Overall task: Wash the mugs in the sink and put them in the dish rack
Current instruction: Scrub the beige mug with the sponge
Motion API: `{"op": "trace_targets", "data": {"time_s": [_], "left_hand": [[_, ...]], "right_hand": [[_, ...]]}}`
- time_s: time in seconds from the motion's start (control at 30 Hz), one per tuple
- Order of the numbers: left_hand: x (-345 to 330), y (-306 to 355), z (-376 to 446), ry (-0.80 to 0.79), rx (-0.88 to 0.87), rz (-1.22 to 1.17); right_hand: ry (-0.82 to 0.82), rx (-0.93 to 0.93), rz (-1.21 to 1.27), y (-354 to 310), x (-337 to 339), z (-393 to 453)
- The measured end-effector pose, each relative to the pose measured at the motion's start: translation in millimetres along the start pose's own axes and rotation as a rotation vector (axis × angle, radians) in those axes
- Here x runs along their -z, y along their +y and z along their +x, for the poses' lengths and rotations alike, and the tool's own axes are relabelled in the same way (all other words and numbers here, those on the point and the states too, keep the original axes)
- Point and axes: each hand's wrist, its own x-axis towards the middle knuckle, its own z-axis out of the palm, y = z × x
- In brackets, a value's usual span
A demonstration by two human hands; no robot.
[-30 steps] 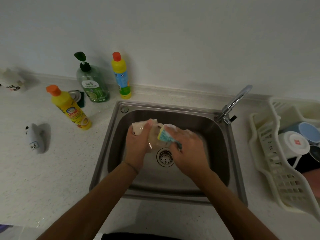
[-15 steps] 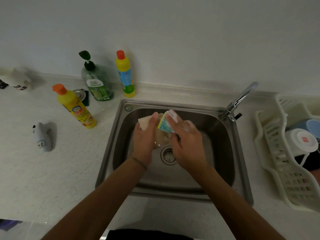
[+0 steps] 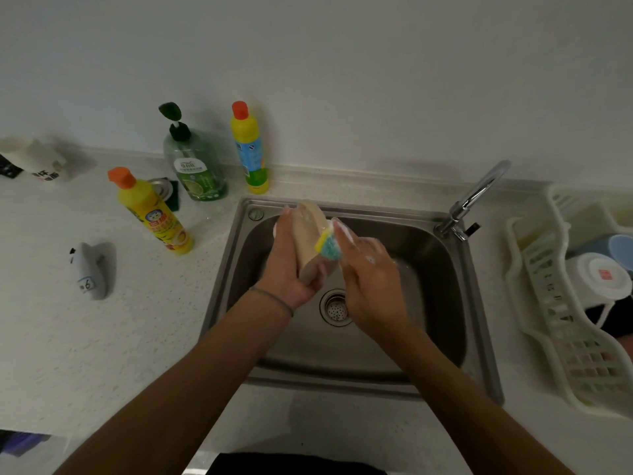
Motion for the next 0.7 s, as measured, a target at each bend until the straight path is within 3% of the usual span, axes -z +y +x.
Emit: {"op": "trace_targets", "data": {"time_s": [0.13,0.2,0.3,0.7], "left_hand": [[-3.7,-3.9,-1.6,0.162,-0.14,0.221],[-3.6,-6.2,-2.4,0.22,-0.209,0.336],[-2.7,-12.2,-3.4,0.242,-0.274,0.422],[2.2,-19.3,0.0,0.26,-0.23,0.5]], "right_hand": [[0.051,-0.578,0.854,0.7,21.5,18.2],[0.022,-0.777,1.126,6.1,31.4,23.5],[-0.084,-0.885,1.229,4.4,41.8,25.7],[-0.126,-1.113,1.384,0.9,48.1,19.1]]}}
